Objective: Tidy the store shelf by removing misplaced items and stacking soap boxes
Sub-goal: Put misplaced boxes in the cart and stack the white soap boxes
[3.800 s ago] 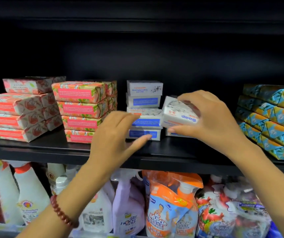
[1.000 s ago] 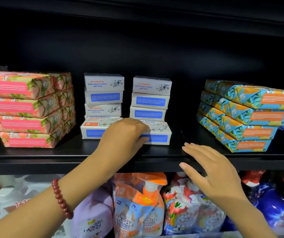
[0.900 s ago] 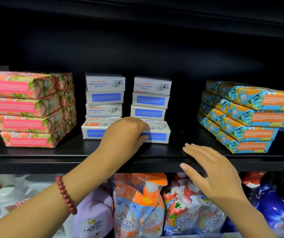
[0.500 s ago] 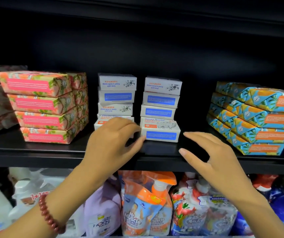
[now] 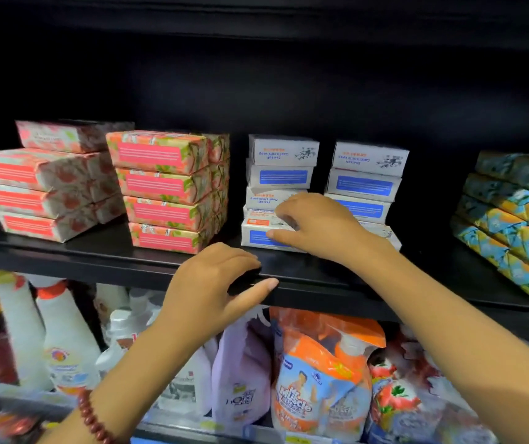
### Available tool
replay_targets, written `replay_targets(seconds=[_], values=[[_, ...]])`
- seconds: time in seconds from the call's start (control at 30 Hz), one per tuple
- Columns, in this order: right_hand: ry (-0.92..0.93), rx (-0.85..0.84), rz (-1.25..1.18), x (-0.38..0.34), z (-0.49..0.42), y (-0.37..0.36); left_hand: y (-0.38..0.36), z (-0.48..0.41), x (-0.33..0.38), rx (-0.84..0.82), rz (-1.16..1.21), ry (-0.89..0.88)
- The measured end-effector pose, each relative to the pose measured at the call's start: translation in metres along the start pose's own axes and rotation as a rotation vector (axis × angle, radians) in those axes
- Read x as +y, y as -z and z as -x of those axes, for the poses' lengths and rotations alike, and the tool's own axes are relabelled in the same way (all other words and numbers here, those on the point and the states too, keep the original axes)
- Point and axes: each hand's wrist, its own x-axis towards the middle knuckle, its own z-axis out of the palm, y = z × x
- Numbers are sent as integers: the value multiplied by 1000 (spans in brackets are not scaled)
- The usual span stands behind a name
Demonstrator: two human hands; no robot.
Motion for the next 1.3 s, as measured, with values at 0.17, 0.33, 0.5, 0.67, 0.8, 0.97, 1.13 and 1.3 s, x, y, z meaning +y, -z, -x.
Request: replay_targets(seconds=[0.17, 0.33, 0.5, 0.67, 0.8, 0.97, 1.13, 1.3], values=[[11, 4, -18, 1, 1, -1, -2, 1, 1, 41, 1, 1], [-21, -47, -54, -2, 2, -6, -5, 1, 1, 73, 13, 0], [-35, -4, -89, -5, 0, -13, -6, 1, -1, 68, 6, 2], [-8, 197, -175, 5, 21, 5, 1, -1, 1, -25, -3, 6], [-54, 301, -234, 29, 49, 25, 10, -18, 4, -31, 24, -6], [-134, 347, -228, 60, 79, 22, 12, -77, 12, 131, -67, -133], [-185, 373, -222, 76, 100, 13, 8, -142, 14, -1, -232, -17], [-198, 400, -222, 82, 109, 10, -8, -170, -1, -187, -426, 57]])
